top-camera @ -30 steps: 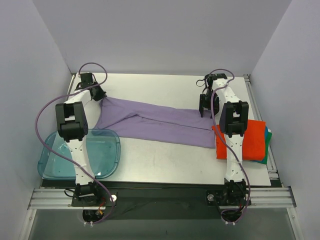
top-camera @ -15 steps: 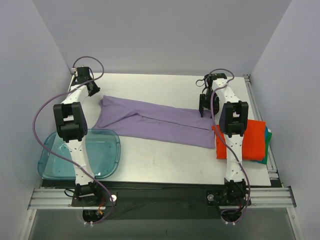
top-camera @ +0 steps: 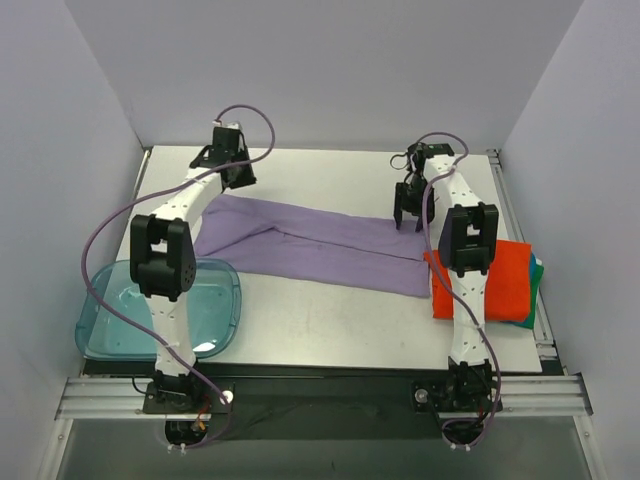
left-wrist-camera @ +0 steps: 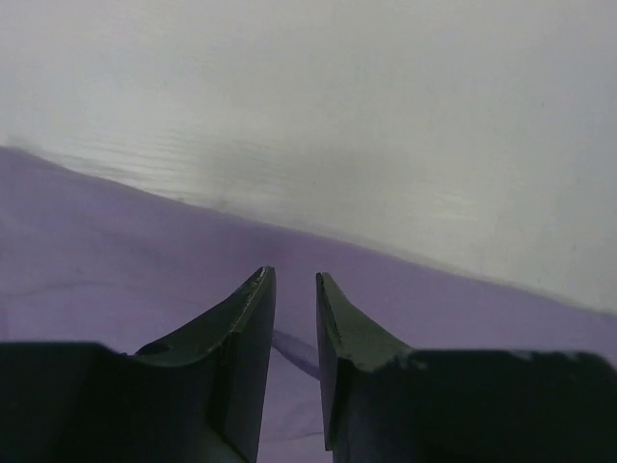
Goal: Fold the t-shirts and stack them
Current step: Fold the other side of the tshirt into a rectangle, then rotate the tshirt 80 degrees
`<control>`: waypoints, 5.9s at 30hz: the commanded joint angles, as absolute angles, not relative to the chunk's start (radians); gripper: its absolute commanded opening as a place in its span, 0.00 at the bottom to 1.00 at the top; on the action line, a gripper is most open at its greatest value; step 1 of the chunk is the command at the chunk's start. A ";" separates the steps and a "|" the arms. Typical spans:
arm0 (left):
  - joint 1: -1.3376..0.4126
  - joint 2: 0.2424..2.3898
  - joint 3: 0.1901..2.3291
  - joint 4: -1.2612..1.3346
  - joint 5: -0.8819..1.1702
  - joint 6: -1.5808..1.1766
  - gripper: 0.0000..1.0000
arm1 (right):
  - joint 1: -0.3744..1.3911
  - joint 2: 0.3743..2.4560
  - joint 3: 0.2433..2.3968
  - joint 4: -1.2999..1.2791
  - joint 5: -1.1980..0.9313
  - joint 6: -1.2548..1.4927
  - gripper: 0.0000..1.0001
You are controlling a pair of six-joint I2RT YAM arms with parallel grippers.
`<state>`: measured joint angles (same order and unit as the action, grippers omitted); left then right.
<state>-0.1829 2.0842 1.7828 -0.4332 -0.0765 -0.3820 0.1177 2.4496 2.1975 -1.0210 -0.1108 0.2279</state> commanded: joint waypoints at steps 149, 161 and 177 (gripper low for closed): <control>-0.067 2.376 1.899 -0.609 0.054 -0.465 0.45 | 0.221 2.300 1.773 -1.029 -0.153 0.271 0.52; -0.067 2.471 2.045 -0.649 0.081 -0.440 0.45 | 0.301 2.198 1.586 -0.993 -0.193 0.379 0.52; -0.161 2.514 2.120 -0.653 0.091 -0.402 0.44 | 0.478 2.053 1.333 -0.881 -0.296 0.518 0.52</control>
<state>-0.1257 2.4550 2.1056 -0.6098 0.1249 -0.4423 0.4416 2.0830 1.3785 -0.9089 -0.2863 0.4942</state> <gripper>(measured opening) 0.438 0.521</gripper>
